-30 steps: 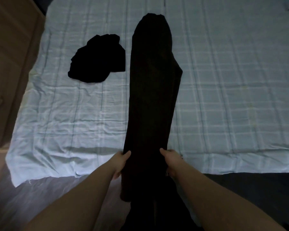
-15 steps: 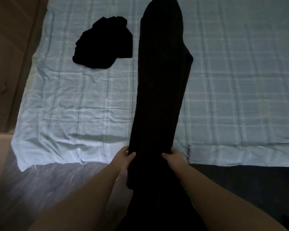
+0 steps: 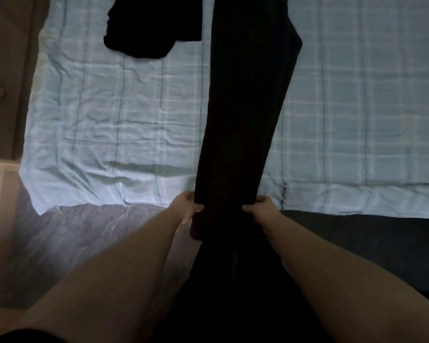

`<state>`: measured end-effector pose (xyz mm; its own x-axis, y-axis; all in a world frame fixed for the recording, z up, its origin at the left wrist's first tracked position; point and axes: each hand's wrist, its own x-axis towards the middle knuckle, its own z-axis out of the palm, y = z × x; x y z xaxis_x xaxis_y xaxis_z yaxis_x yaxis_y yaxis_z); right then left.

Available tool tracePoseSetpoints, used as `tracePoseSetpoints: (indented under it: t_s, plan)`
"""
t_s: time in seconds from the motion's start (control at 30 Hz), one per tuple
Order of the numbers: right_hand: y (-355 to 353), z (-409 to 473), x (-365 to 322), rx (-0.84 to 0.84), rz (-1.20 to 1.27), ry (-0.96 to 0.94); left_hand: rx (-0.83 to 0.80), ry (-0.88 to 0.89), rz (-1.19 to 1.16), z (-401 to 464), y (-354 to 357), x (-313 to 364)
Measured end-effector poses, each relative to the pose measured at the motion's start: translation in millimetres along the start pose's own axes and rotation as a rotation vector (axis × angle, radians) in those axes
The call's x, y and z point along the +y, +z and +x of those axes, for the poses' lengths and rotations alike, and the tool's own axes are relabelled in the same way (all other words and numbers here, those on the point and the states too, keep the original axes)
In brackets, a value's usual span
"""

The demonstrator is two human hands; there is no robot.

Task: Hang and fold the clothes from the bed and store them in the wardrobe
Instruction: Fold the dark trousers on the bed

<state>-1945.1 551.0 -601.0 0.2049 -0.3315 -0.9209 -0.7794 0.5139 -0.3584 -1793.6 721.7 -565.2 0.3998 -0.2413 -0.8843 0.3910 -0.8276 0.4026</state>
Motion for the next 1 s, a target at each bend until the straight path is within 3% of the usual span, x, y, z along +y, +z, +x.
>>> tracePoseSetpoints:
  t_s: [0.3,0.57,0.87,1.0]
  plan:
    - [-21.0,-52.5,-28.0,-0.287,0.250,0.081,-0.205,0.116,-0.215,-36.7,-21.7,19.1]
    - [-42.7,-138.7,-74.5,-0.380,0.403,-0.096,-0.434,0.252,-0.372,-102.4,-55.7,75.9]
    - [-46.6,-220.9,-138.6,-0.165,0.196,-0.480,-0.131,0.540,-0.292,-168.2,-74.4,144.0]
    - [-58.6,-246.6,-160.0,-0.190,0.231,-0.512,-0.170,0.627,-0.309,-193.9,-87.0,164.9]
